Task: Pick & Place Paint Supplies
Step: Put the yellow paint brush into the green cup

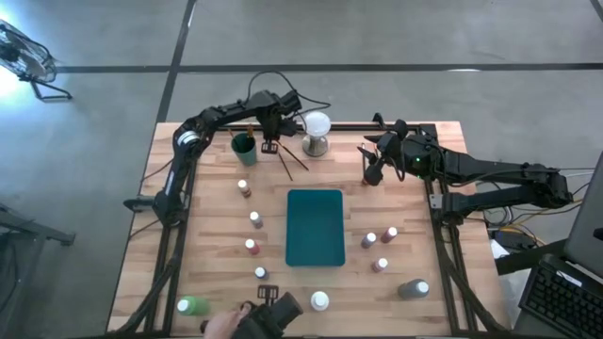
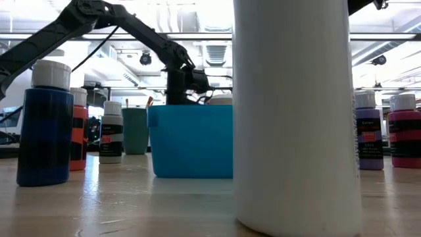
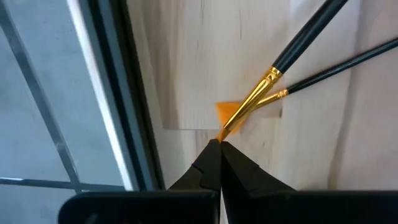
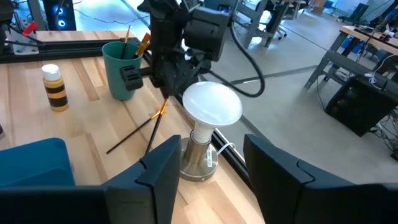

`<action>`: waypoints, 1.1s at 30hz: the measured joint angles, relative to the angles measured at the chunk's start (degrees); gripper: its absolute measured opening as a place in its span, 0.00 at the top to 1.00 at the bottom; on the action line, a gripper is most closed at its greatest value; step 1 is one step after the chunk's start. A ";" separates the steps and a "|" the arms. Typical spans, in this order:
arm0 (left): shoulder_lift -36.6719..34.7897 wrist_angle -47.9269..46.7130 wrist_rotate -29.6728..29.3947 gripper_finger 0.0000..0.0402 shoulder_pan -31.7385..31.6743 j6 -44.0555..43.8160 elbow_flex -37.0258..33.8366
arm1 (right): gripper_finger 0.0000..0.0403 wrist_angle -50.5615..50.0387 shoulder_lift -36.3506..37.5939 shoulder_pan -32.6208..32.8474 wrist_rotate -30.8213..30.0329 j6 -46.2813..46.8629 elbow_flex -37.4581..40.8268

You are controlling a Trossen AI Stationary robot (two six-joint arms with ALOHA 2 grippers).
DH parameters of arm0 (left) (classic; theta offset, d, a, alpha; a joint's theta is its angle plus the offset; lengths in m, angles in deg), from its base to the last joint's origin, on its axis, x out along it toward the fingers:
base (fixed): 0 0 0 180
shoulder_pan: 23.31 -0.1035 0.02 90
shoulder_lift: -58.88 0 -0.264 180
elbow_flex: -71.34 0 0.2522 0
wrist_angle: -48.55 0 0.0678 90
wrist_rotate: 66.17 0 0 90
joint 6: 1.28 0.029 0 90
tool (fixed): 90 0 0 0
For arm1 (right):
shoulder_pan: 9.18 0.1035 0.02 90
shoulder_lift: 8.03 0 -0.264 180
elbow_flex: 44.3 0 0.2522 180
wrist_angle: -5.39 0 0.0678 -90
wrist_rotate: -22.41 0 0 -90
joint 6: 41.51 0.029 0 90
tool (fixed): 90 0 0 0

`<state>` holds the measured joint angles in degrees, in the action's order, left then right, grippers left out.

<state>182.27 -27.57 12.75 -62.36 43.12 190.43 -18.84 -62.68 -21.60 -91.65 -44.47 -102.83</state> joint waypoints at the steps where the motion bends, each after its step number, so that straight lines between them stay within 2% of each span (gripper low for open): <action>1: 0.00 -0.84 -0.12 1.00 0.01 -0.01 0.84 | 0.58 0.02 0.00 0.00 0.02 0.00 0.00; 8: 0.00 -5.68 -0.78 1.00 0.28 -0.13 6.03 | 0.54 0.02 0.00 0.00 0.02 0.00 0.00; 19: -0.02 -7.54 -0.38 1.00 0.52 -0.61 5.05 | 0.50 0.02 0.00 0.00 0.02 0.44 0.00; 33: -0.02 -7.81 -0.65 1.00 2.94 -1.60 5.05 | 0.57 -0.72 0.00 0.04 0.14 1.37 0.00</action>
<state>182.25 -35.38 12.10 -59.42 41.53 195.47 -19.56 -62.68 -21.56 -91.50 -43.10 -102.83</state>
